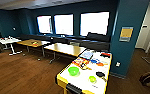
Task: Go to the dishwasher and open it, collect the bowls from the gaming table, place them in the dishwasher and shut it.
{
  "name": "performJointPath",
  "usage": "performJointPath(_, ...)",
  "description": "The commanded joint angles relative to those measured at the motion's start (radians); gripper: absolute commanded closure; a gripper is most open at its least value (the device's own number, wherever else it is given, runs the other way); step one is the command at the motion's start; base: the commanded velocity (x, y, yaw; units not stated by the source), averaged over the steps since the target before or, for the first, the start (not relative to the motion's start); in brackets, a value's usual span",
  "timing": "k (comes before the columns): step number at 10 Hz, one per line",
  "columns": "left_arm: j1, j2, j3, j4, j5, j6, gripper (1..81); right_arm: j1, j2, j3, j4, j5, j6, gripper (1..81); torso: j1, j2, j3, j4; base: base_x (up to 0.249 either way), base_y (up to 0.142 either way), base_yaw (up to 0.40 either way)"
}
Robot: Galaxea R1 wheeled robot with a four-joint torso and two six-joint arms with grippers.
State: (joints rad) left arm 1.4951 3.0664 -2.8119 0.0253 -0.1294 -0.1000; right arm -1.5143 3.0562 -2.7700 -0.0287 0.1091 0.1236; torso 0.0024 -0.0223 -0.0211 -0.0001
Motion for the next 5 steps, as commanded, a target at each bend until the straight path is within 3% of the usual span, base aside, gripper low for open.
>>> performJointPath(1,-0.048,-0.004,-0.005,-0.004,0.047,0.005,1.0,0.051,0.003,0.004,-0.007,-0.045,-0.001,1.0,0.0,0.0,0.0,0.0,0.0,0.242,0.0)
performJointPath(5,-0.046,-0.004,-0.005,-0.004,0.047,0.006,1.0,0.051,0.003,0.003,-0.007,-0.046,-0.001,1.0,-0.001,0.0,0.0,0.0,0.017,0.238,0.0)
